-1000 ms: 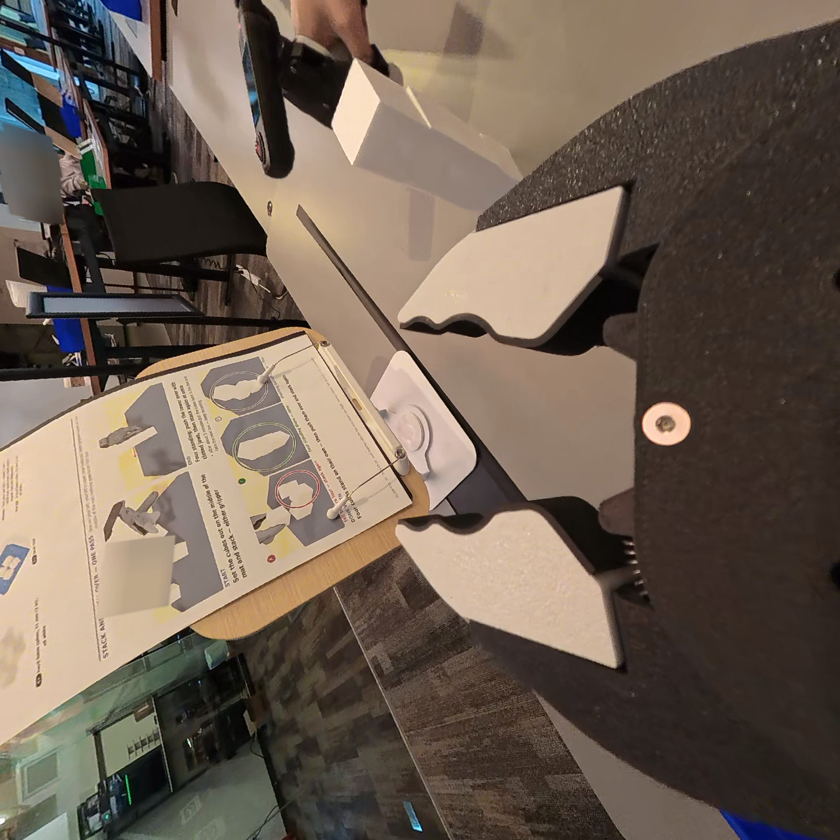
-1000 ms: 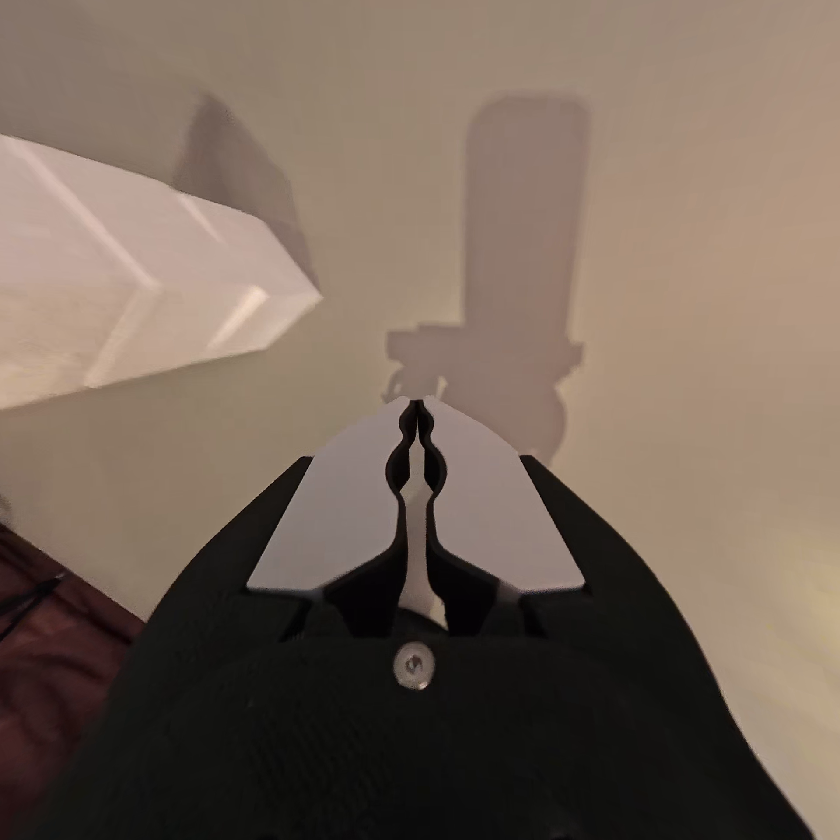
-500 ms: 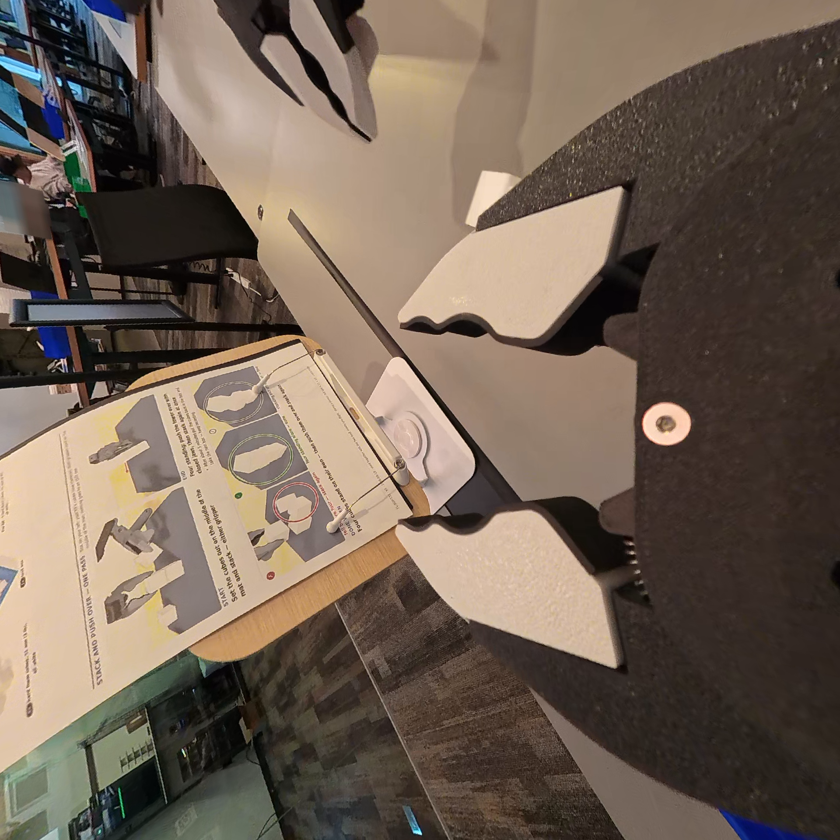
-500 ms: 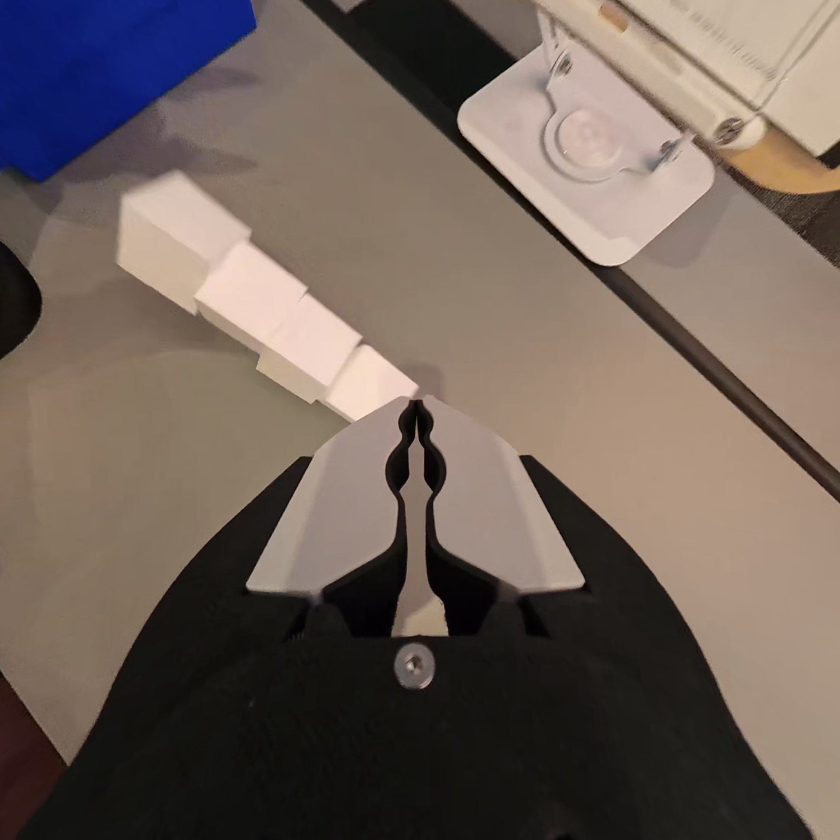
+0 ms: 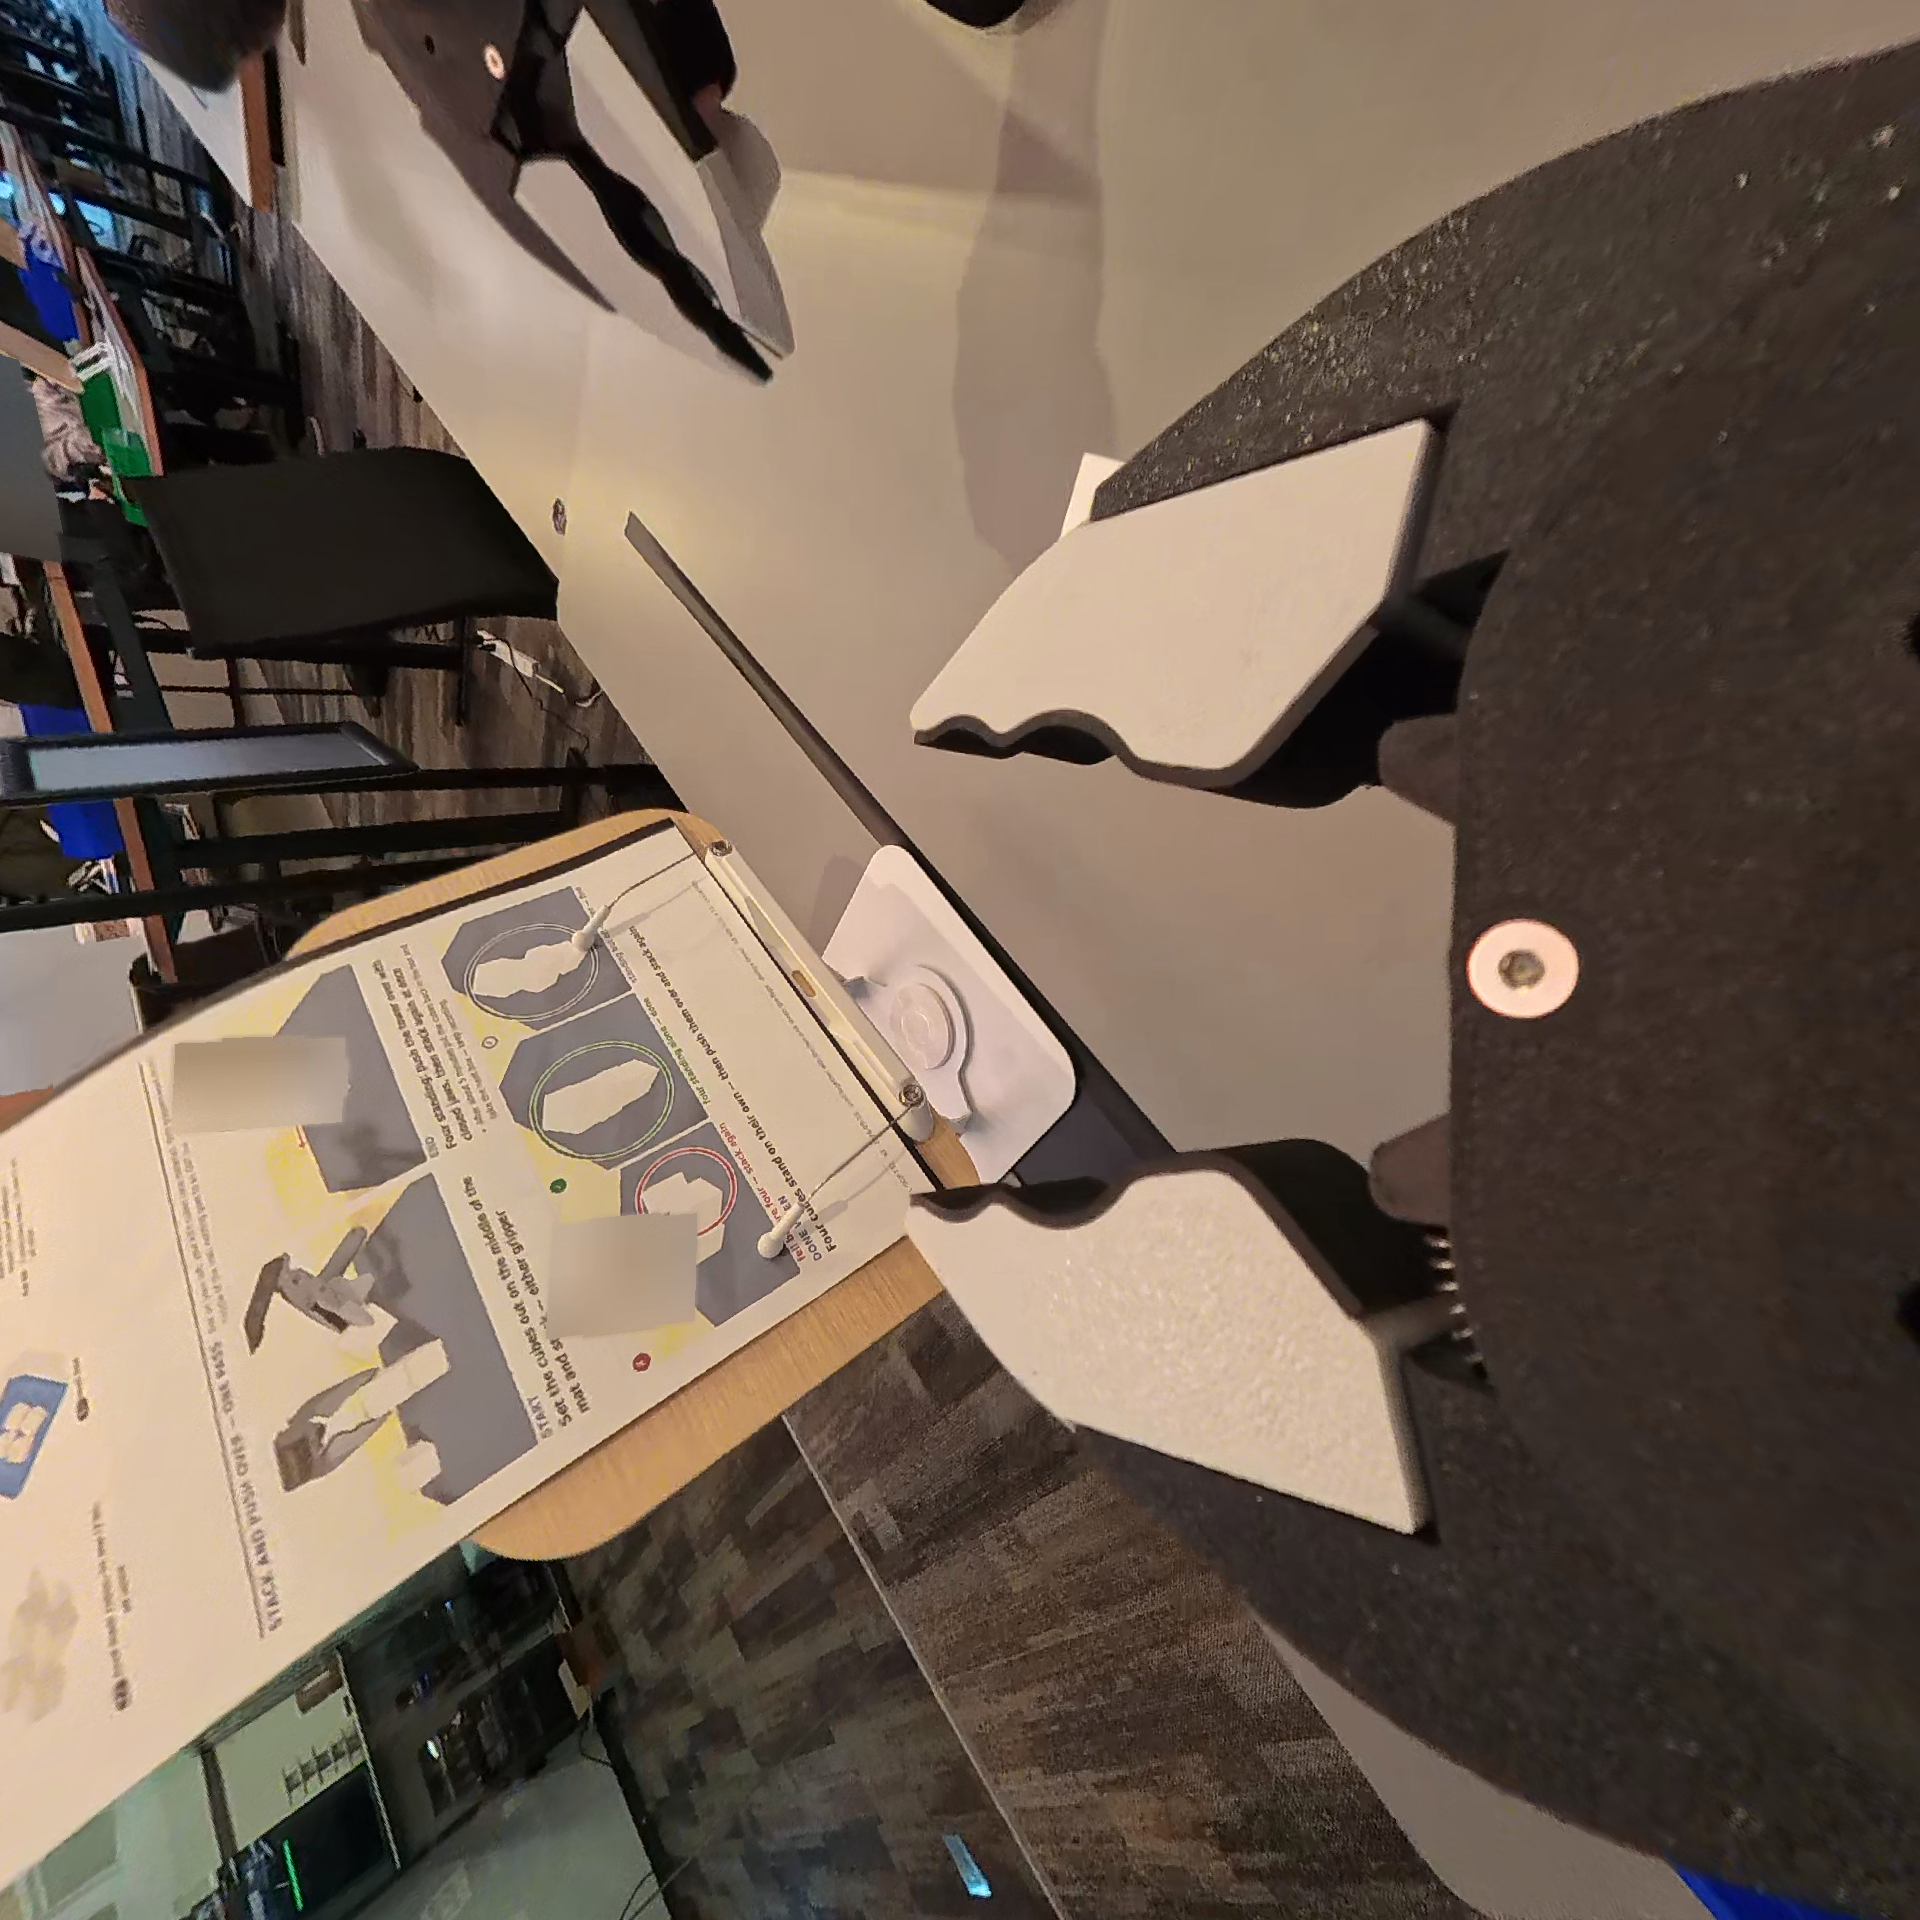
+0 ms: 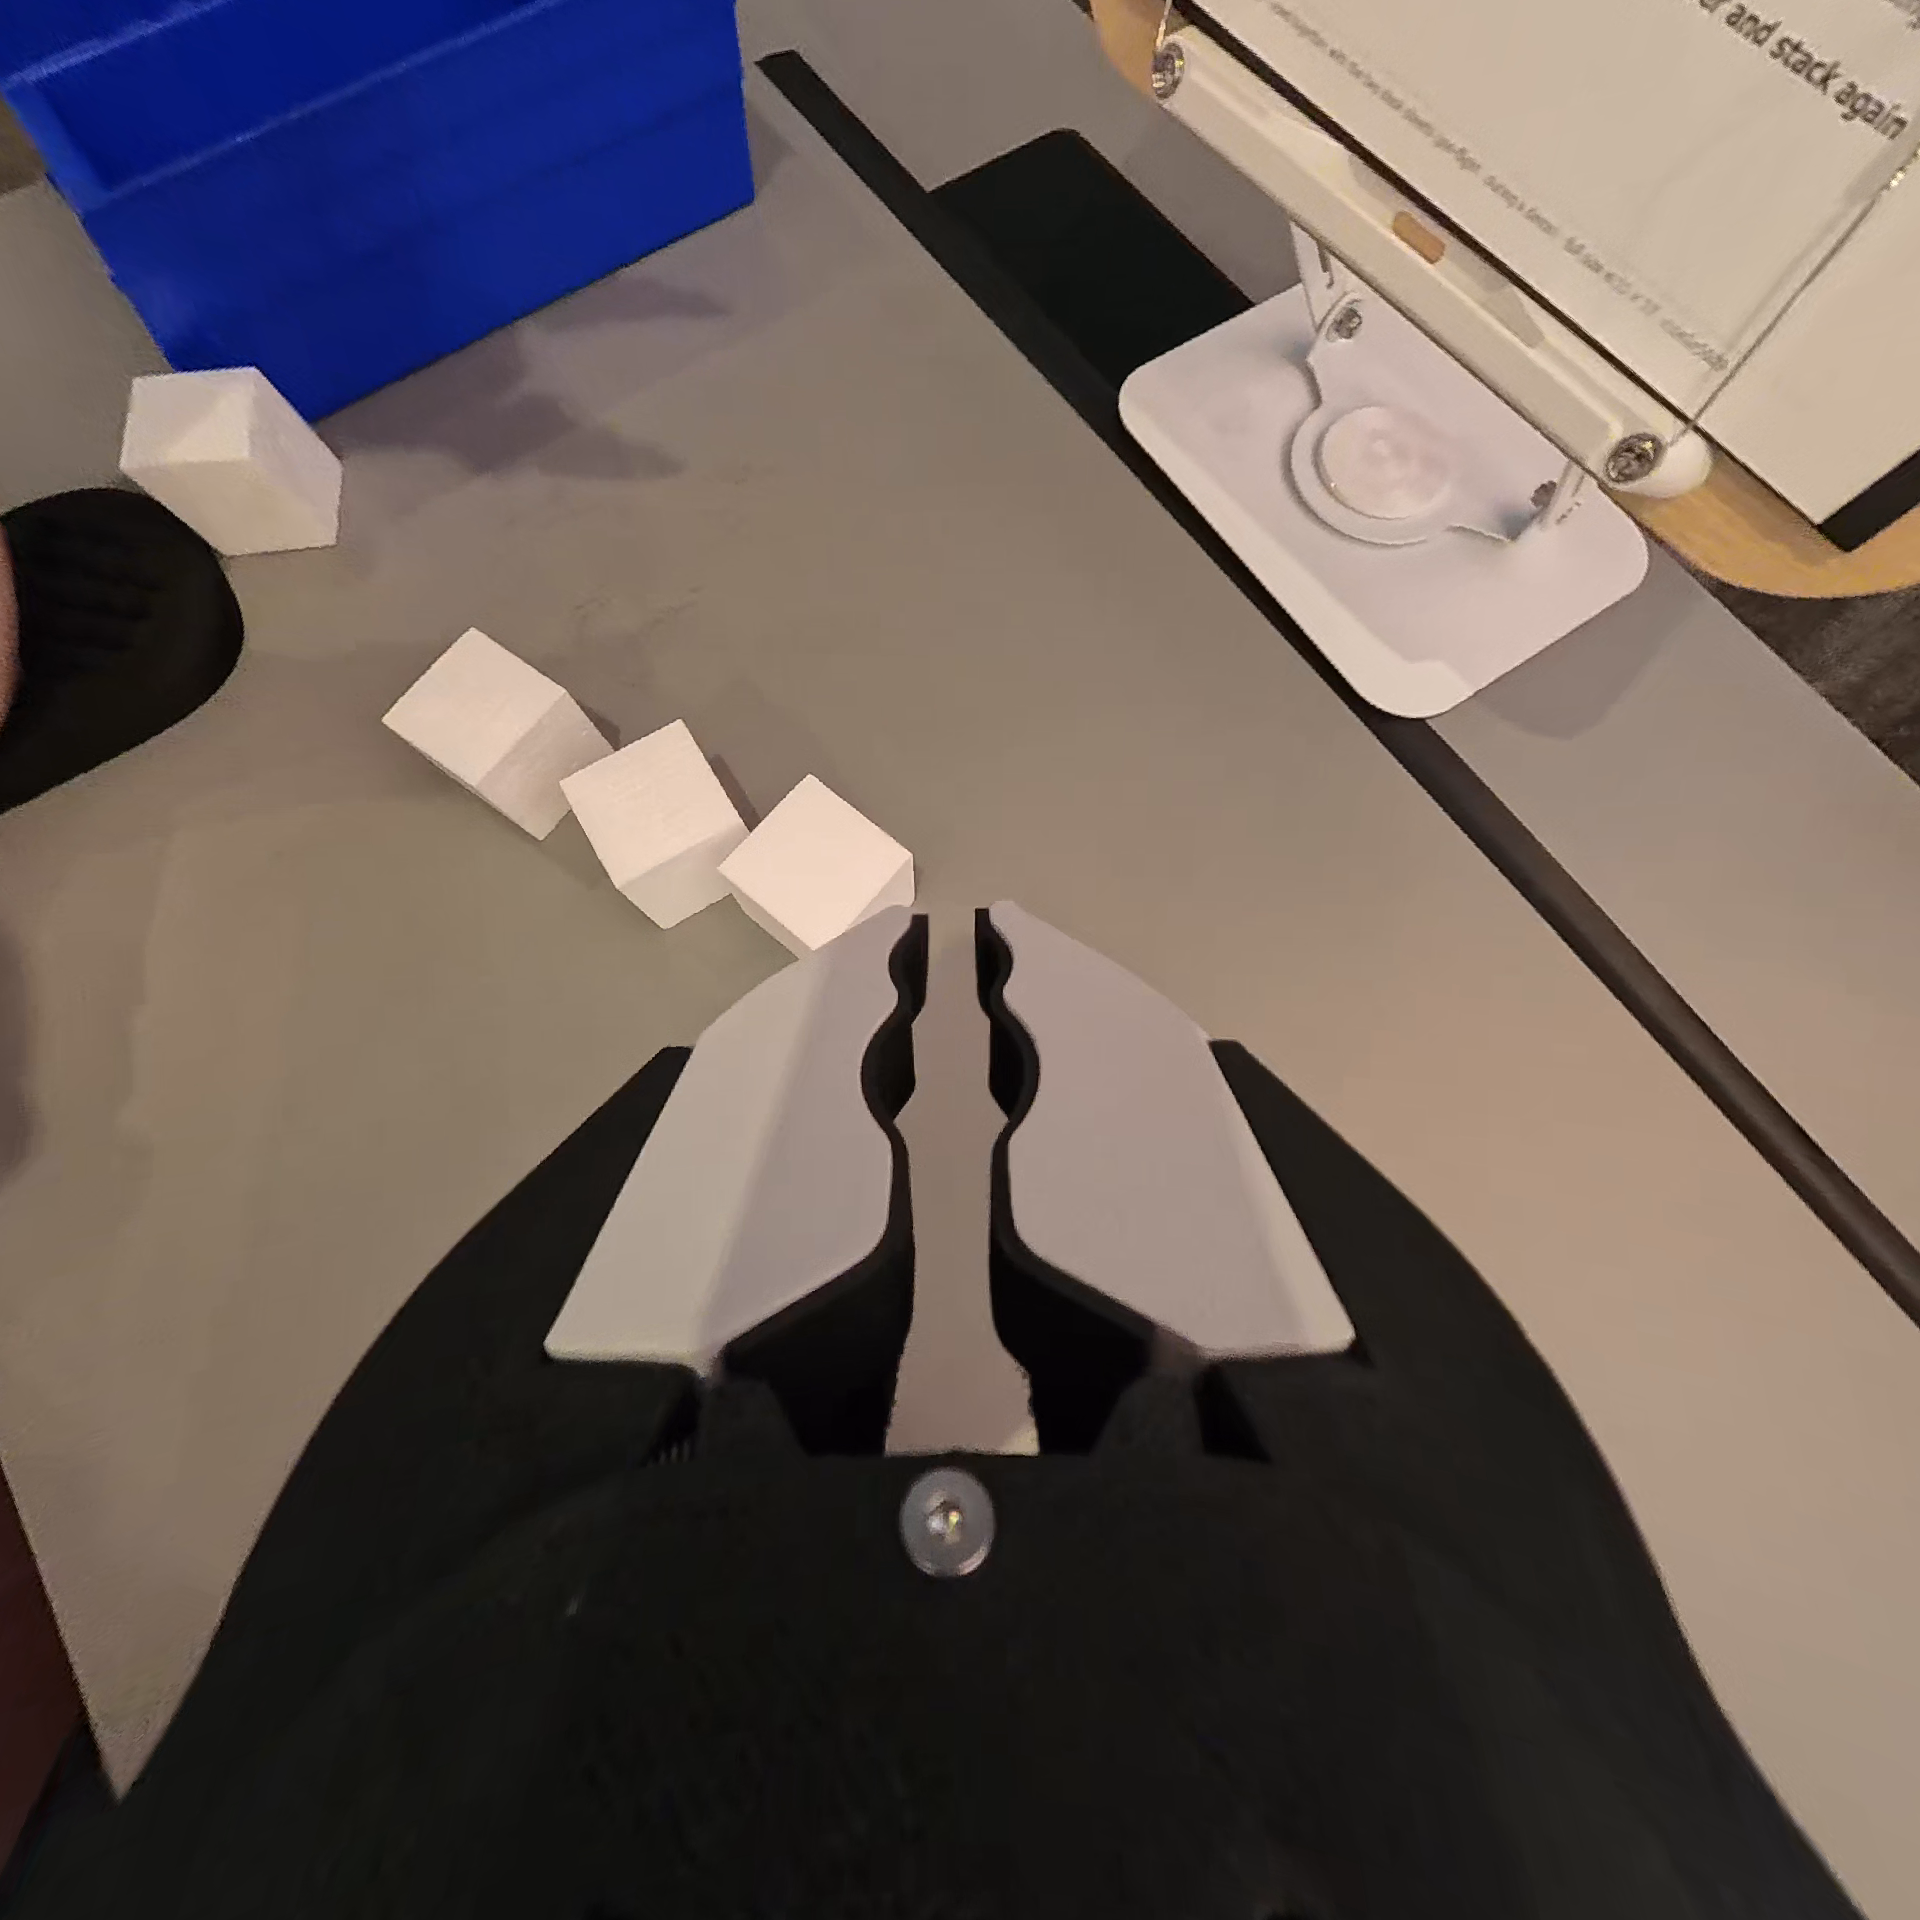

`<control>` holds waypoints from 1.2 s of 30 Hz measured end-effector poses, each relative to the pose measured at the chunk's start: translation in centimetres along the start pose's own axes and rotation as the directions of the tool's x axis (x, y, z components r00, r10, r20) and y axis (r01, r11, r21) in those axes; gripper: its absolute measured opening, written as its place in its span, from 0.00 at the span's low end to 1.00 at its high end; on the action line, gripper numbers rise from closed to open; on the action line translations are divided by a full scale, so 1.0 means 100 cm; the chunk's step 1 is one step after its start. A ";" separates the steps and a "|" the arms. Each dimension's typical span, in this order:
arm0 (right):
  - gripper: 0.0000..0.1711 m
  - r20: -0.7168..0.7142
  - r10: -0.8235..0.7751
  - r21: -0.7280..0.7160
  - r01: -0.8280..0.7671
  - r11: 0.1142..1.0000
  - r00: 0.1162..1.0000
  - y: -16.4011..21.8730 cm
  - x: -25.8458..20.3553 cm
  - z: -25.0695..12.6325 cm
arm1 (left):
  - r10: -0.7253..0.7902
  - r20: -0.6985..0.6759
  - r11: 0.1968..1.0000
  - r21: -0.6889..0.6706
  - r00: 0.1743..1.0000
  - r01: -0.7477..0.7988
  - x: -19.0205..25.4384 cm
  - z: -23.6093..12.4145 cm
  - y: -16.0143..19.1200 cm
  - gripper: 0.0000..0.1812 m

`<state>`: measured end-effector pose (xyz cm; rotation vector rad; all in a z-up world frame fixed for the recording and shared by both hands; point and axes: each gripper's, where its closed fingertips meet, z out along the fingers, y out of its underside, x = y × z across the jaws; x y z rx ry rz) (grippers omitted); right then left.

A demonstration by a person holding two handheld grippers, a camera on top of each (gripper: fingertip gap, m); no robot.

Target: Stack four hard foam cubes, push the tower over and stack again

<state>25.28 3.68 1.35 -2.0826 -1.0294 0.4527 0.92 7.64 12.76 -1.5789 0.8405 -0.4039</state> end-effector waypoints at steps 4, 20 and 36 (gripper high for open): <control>0.09 0.002 -0.020 -0.023 0.020 1.000 1.000 0.007 0.003 0.002 | 0.032 0.090 0.996 -0.084 0.995 -0.024 0.011 -0.019 0.001 0.44; 0.13 0.023 0.013 0.157 -0.016 0.987 1.000 -0.004 0.021 -0.066 | -0.019 0.371 0.821 -0.524 0.928 0.226 0.045 -0.162 0.225 0.51; 0.13 0.025 0.002 0.170 -0.006 0.985 1.000 -0.003 0.018 -0.075 | -0.425 0.389 0.693 -0.440 0.817 0.570 0.052 -0.150 0.288 0.53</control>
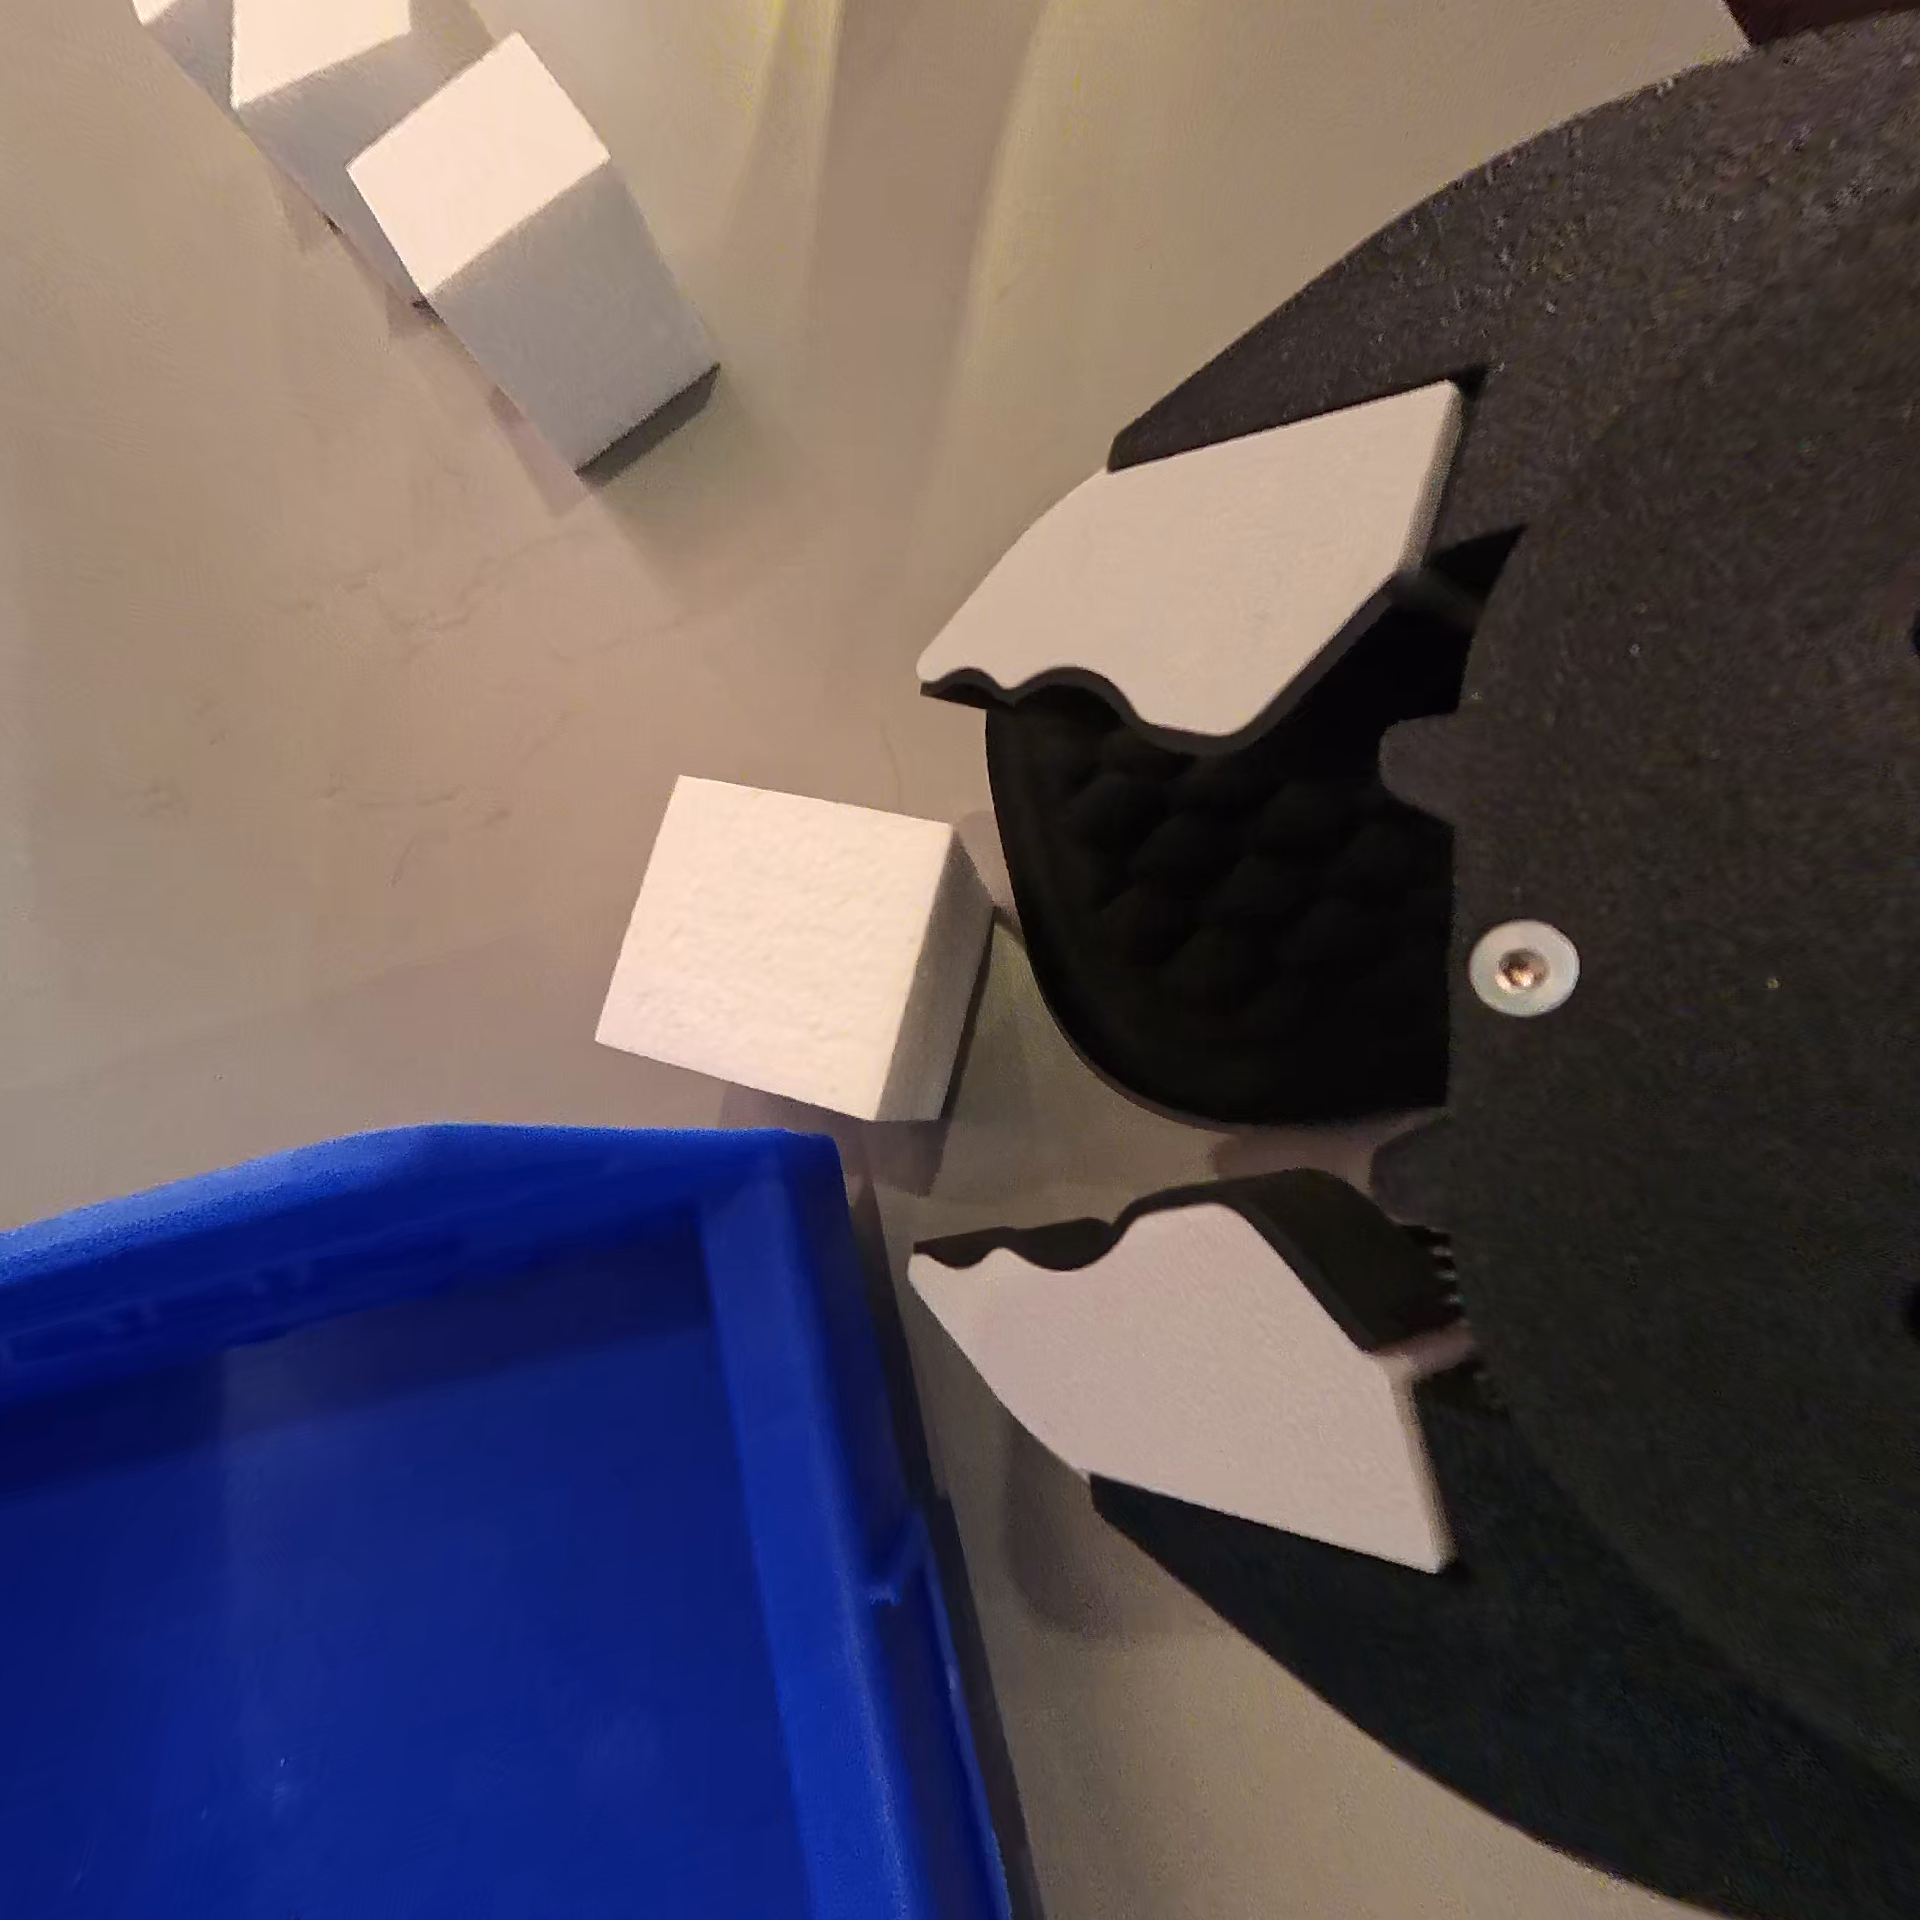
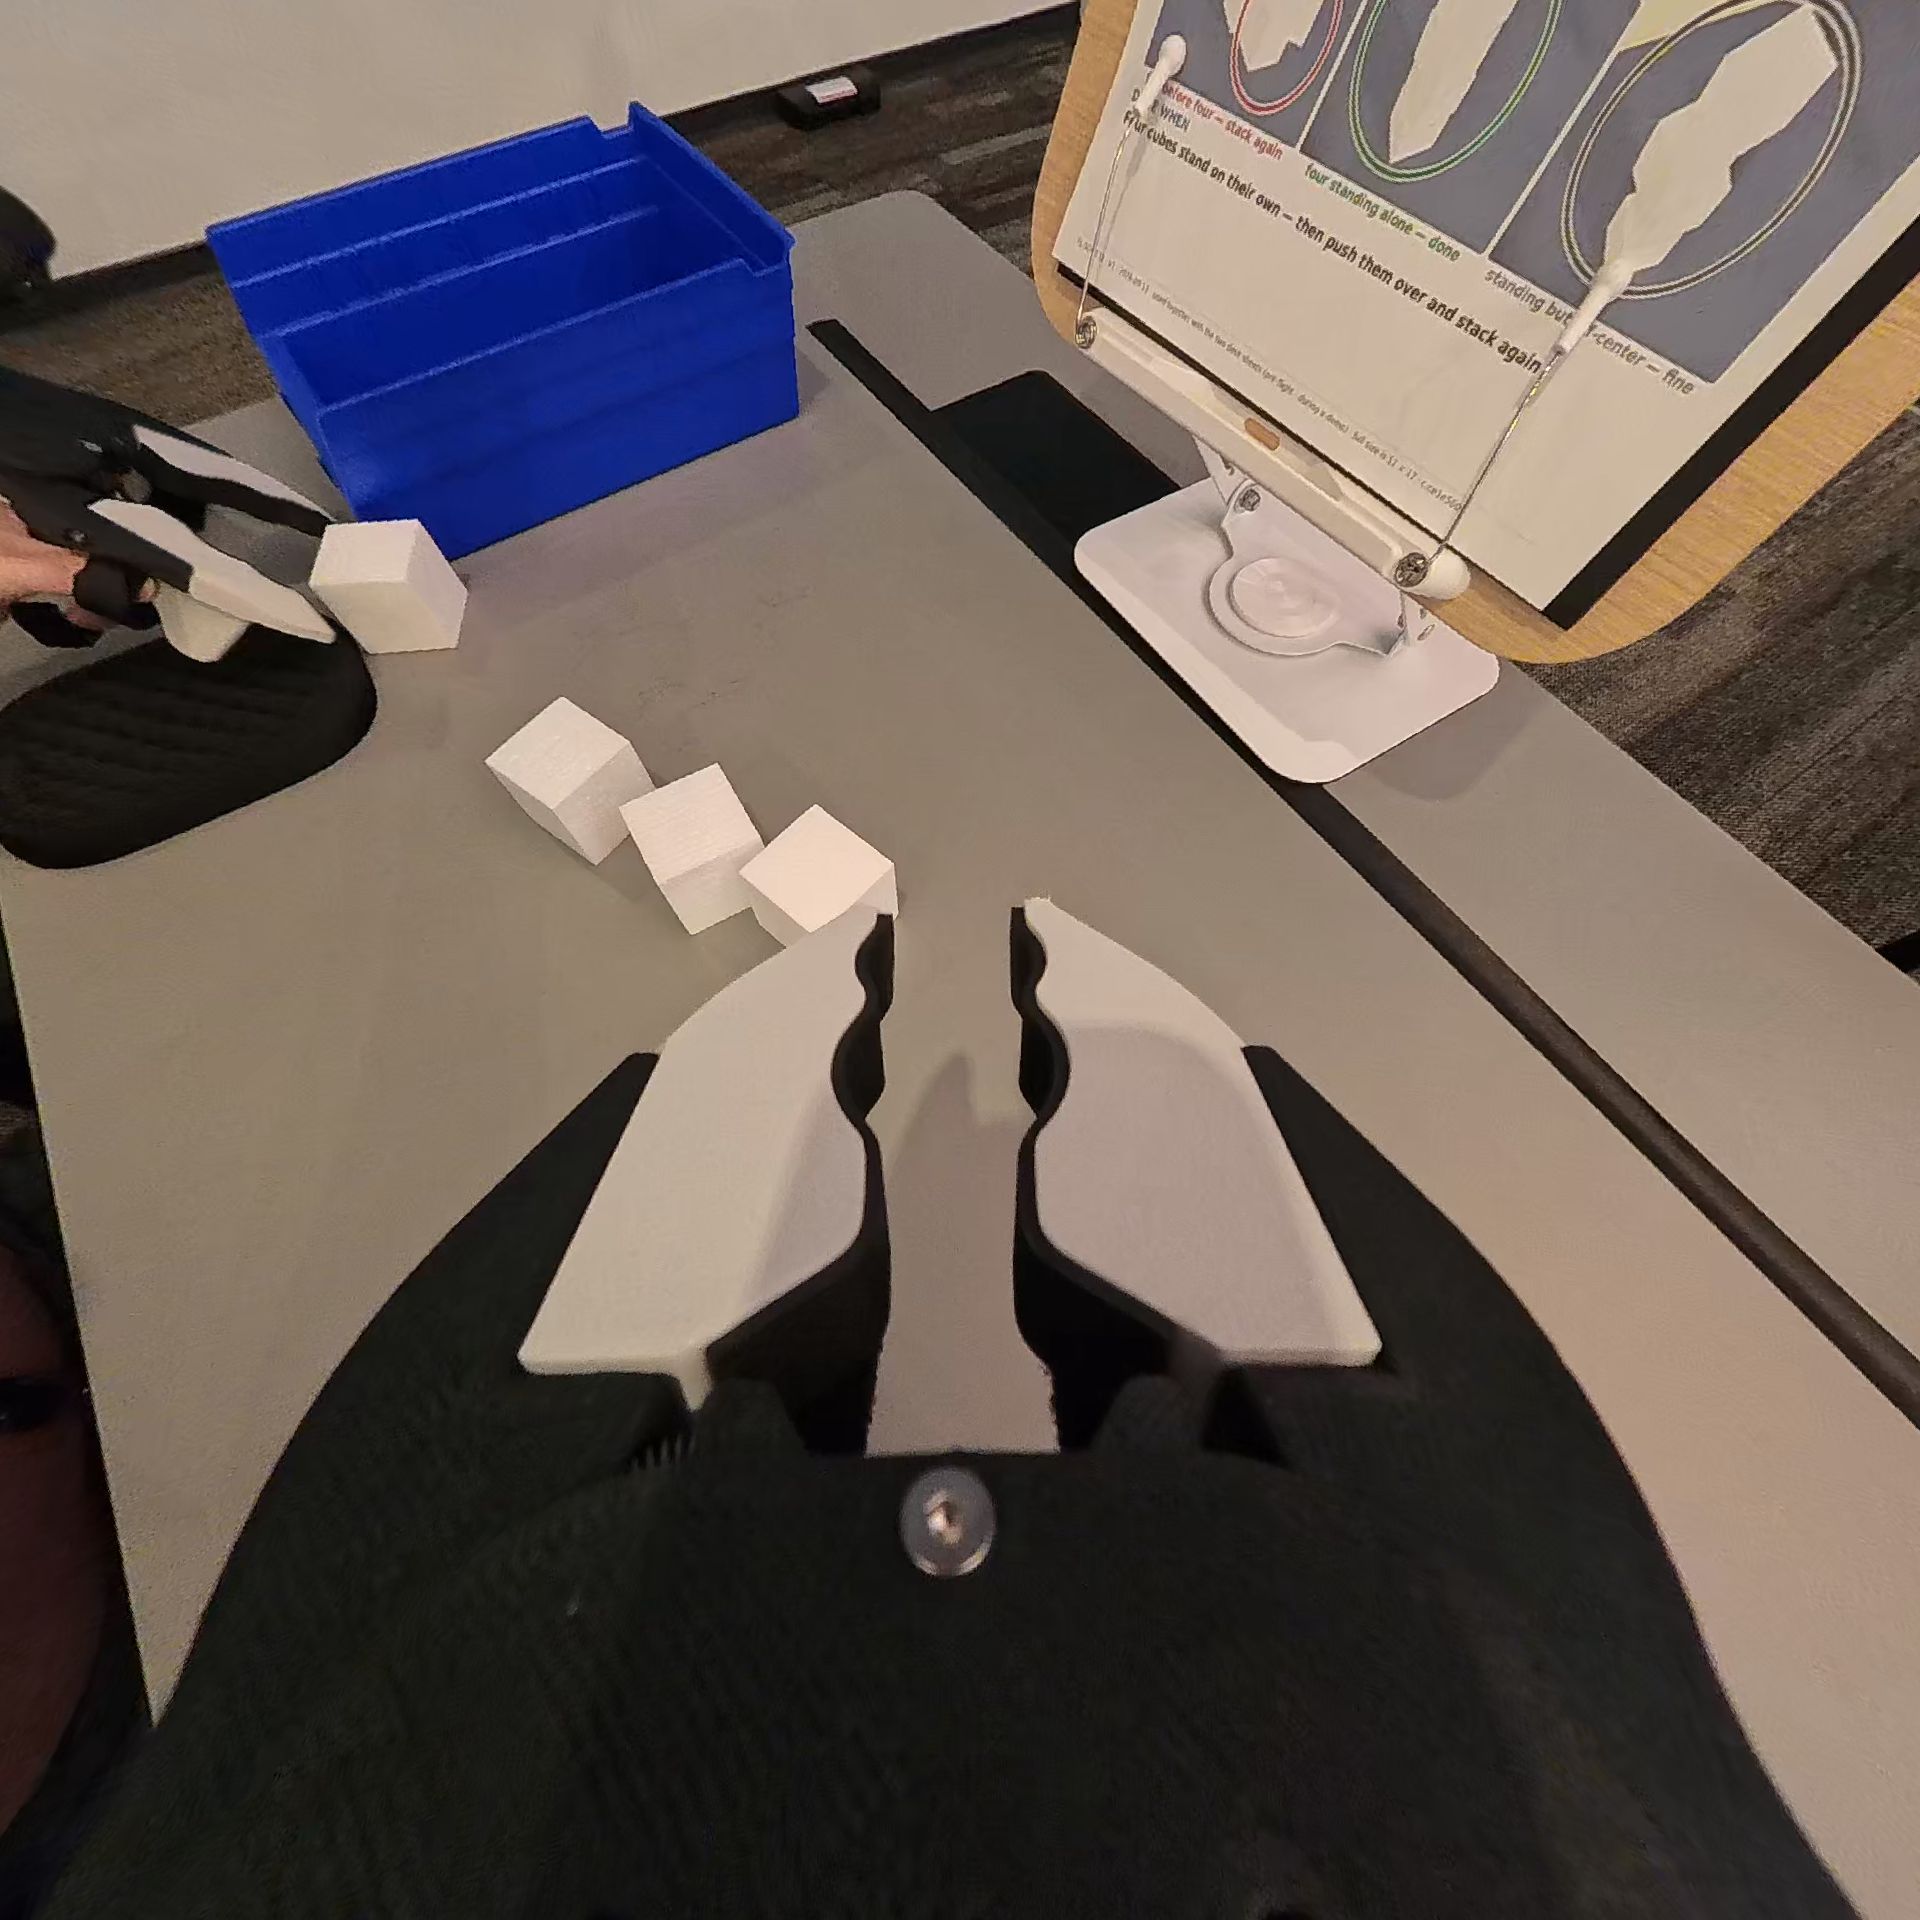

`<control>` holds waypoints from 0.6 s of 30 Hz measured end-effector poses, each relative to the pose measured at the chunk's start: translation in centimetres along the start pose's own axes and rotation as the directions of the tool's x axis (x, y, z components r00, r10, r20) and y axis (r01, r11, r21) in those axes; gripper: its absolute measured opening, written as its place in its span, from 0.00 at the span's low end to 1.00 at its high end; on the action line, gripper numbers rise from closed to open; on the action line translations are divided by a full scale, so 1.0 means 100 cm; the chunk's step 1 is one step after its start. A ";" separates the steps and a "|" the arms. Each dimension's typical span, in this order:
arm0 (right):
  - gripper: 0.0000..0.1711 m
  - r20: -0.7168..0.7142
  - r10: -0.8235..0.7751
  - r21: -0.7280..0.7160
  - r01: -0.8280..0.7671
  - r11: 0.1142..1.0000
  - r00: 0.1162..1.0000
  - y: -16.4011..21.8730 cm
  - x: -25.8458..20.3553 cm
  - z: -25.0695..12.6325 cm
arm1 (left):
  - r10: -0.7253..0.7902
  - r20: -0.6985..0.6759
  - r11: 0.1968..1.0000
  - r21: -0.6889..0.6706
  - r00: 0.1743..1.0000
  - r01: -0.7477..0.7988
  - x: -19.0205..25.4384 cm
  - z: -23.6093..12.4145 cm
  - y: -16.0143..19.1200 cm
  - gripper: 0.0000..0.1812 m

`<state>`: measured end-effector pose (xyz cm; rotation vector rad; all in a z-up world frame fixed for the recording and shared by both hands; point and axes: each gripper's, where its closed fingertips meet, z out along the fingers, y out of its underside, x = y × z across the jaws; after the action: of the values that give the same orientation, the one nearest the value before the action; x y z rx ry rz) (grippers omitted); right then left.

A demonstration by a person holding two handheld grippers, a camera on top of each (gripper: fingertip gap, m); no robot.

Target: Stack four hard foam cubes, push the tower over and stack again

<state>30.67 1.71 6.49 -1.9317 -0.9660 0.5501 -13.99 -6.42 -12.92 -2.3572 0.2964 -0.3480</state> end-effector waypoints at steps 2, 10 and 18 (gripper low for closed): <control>0.13 0.004 0.004 -0.001 -0.004 1.000 1.000 0.000 0.000 0.001 | 0.000 -0.010 1.000 -0.008 1.000 0.000 0.003 0.003 -0.001 0.51; 0.13 0.010 0.005 -0.015 -0.005 1.000 1.000 0.003 -0.001 0.002 | 0.041 0.007 0.997 -0.071 0.999 -0.040 0.016 0.013 0.001 0.45; 0.13 0.013 0.006 -0.020 -0.006 1.000 1.000 0.005 -0.001 0.001 | 0.127 0.005 0.986 -0.105 0.992 -0.125 0.028 0.026 -0.004 0.45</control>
<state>30.76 1.57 5.96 -1.9516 -0.9778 0.5595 -10.44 -5.37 -14.00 -2.4280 0.4662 -0.2633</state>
